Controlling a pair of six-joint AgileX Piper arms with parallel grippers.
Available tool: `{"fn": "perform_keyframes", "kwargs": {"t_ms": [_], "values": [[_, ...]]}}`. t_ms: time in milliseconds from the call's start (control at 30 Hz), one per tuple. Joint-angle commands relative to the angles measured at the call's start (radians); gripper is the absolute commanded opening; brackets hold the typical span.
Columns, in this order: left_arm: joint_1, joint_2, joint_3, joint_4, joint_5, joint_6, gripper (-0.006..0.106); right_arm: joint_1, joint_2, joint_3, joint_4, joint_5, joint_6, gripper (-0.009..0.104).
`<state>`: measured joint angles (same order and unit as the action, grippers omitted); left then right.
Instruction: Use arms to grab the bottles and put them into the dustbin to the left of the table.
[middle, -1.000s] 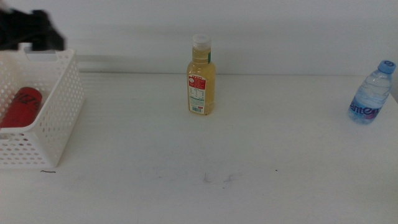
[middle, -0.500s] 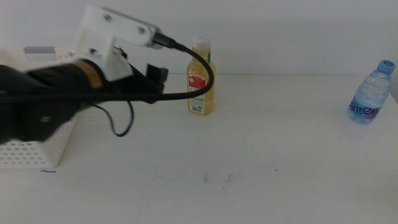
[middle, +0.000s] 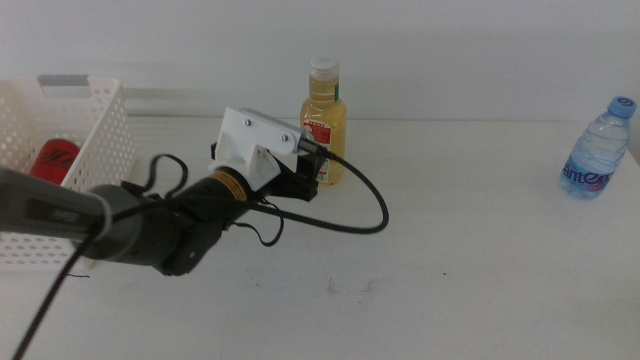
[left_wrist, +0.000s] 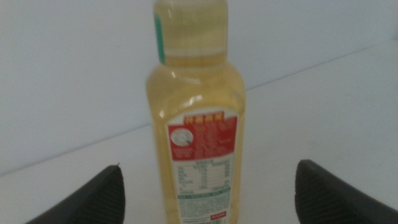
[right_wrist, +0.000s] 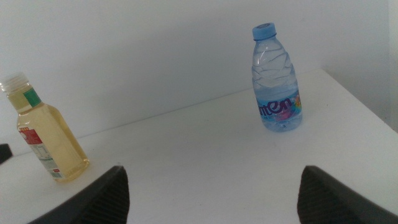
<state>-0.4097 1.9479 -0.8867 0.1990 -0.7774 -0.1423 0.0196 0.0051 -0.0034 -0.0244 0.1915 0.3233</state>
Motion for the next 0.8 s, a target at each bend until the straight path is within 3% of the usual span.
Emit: {"fn": "perform_keyframes", "kwargs": {"t_ms": [0, 400, 767], "values": [[0.0, 0.043, -0.015, -0.005, -0.102, -0.016, 0.094, -0.009, -0.005, 0.003, -0.01, -0.011, -0.006, 0.079], [-0.009, 0.193, -0.143, 0.007, -0.131, -0.05, 0.094, -0.009, -0.005, 0.003, -0.01, -0.011, -0.006, 0.079], [-0.009, 0.324, -0.376, -0.006, -0.008, -0.068, 0.094, -0.009, -0.005, 0.003, -0.01, -0.011, -0.006, 0.079]]}}
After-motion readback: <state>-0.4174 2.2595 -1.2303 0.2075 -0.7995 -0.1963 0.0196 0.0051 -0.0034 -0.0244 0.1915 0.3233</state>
